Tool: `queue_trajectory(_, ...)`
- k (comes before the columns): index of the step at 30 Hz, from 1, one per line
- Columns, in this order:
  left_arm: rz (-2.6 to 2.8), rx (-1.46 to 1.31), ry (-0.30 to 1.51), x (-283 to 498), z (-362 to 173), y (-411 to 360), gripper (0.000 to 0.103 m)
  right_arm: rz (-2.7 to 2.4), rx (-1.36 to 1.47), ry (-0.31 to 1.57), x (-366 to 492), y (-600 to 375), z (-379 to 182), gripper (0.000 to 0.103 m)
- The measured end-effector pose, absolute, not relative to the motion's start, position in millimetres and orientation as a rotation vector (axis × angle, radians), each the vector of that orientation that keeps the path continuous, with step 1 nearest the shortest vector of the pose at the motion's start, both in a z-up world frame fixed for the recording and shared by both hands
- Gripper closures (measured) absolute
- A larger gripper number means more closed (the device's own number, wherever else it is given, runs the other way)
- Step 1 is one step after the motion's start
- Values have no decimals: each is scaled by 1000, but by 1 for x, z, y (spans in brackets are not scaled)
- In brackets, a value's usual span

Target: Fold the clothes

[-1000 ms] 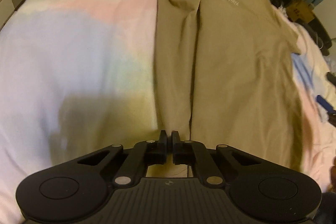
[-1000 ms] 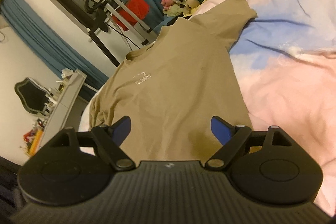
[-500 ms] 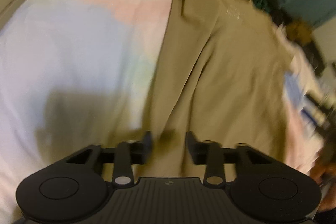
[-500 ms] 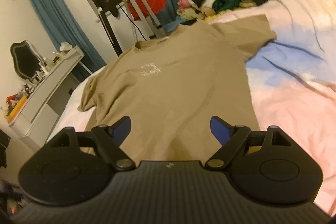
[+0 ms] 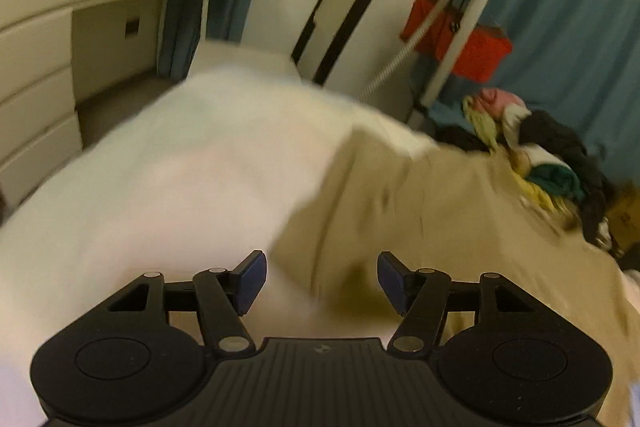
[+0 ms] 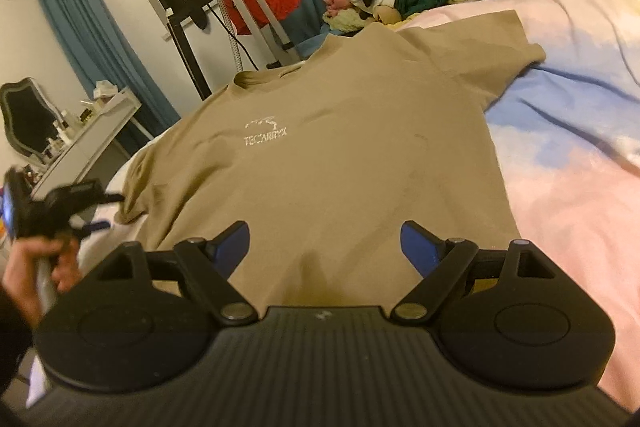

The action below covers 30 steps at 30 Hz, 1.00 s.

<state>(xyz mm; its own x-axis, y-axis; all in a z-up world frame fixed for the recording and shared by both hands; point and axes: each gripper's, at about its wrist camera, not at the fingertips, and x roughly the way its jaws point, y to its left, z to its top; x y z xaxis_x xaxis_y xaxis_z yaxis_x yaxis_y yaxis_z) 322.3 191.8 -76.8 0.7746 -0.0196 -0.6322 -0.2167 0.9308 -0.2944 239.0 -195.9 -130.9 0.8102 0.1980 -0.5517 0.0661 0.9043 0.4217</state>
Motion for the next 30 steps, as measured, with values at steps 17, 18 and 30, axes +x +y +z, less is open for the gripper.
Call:
queue_trajectory(17,255,-53,535,461,-70,162,100,36,461,577,287,-199,-152,18)
queue_trajectory(18,287,-18,530,466,-70,163,100,28,465,573,288,-201,-152,18)
queue_trajectory(30,287,-49,609,439,-91,154,54,-18,418,471,280,-213,-137,18)
